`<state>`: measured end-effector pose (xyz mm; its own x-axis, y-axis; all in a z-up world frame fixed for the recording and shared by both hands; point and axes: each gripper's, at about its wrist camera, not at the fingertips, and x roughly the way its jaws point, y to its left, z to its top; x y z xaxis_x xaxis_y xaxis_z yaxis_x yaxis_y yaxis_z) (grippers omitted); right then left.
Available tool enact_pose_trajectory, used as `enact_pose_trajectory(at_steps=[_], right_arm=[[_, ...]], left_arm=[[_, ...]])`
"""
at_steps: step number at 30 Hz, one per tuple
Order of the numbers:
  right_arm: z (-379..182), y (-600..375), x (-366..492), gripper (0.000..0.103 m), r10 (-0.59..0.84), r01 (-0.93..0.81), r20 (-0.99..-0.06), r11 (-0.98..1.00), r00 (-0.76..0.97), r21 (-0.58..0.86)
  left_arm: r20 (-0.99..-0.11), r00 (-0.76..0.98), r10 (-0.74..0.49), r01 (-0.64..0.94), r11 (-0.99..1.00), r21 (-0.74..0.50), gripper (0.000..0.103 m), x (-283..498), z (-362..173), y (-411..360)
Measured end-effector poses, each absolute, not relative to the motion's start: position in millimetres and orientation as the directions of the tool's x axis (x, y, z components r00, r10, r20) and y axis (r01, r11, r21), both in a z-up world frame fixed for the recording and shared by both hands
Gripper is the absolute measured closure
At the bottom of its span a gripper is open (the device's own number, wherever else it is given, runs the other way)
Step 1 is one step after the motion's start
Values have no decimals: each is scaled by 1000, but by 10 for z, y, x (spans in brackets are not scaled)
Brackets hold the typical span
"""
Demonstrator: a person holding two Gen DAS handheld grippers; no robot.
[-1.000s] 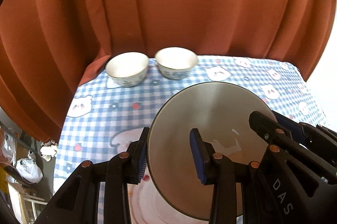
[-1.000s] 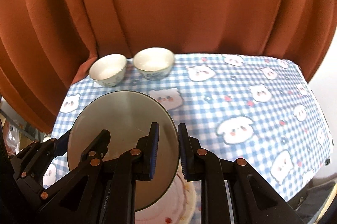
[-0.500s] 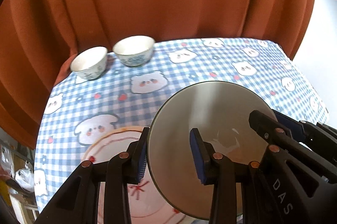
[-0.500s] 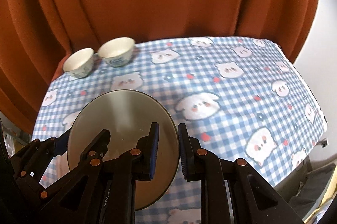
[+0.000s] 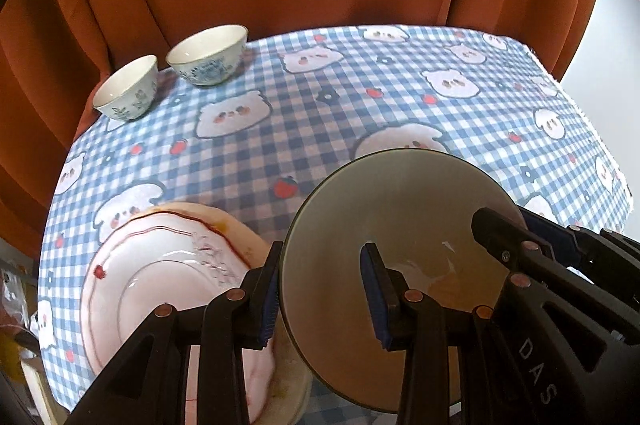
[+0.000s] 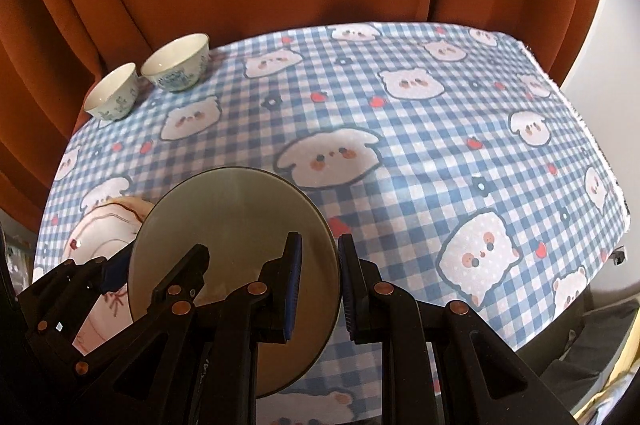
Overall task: Organize plates and bowls
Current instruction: 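Lift the cream plate with both tools and carry it toward the stack, then lower the cream plate onto the plate stack and open both tools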
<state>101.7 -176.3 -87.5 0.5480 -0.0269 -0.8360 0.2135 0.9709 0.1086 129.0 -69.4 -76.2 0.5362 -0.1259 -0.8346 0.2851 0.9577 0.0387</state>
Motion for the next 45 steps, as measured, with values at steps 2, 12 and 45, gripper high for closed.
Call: enact_pose_trajectory(at_steps=[2, 12, 45], right_arm=[[-924, -1830, 1033, 81, -18, 211, -842, 971, 539, 114], [-1194, -2097, 1120, 81, 53, 181, -877, 971, 478, 157], [-880, -2110, 1353, 33, 140, -19, -826, 988, 546, 155]], left_arm=[[-844, 524, -115, 287, 957, 48, 66, 1302, -812, -774], [-875, 482, -38, 266, 958, 105, 66, 1319, -978, -1011], [-829, 559, -28, 76, 997, 18, 23, 1371, -657, -699]])
